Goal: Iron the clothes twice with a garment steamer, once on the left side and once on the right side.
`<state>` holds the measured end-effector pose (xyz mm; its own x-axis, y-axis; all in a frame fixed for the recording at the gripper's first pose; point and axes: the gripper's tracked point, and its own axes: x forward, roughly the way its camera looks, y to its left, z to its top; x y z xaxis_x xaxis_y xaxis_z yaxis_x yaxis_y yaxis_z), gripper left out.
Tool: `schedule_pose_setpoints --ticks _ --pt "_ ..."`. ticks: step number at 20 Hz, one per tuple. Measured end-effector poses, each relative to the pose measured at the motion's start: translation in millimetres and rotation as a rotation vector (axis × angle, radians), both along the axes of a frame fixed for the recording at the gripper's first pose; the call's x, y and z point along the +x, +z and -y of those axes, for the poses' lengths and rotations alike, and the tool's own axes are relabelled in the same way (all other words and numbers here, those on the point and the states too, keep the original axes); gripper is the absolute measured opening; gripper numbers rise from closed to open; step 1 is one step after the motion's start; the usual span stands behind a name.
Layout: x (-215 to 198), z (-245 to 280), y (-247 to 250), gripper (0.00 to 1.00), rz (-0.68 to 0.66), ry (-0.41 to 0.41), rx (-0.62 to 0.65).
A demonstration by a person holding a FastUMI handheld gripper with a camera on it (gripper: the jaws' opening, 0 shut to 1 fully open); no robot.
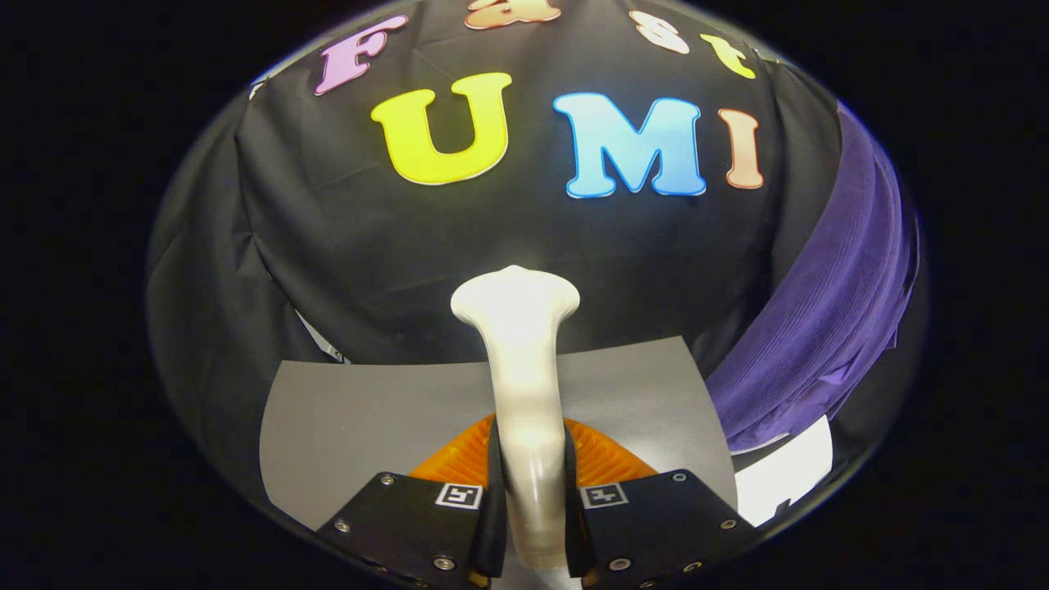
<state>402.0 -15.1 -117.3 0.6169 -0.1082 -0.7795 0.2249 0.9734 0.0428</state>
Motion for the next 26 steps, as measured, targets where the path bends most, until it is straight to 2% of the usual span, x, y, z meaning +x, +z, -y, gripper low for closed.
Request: schedule_pose_setpoints --ticks 5,11,16,26 --pt "-37 -3 30 0.29 0.109 0.014 0.005" --pt "-97 -4 64 0.28 0.221 0.065 -0.058" --pt "-151 0 92 0.28 0.341 0.070 -0.045" --pt "-254 28 113 0.28 0.542 0.068 -0.081"
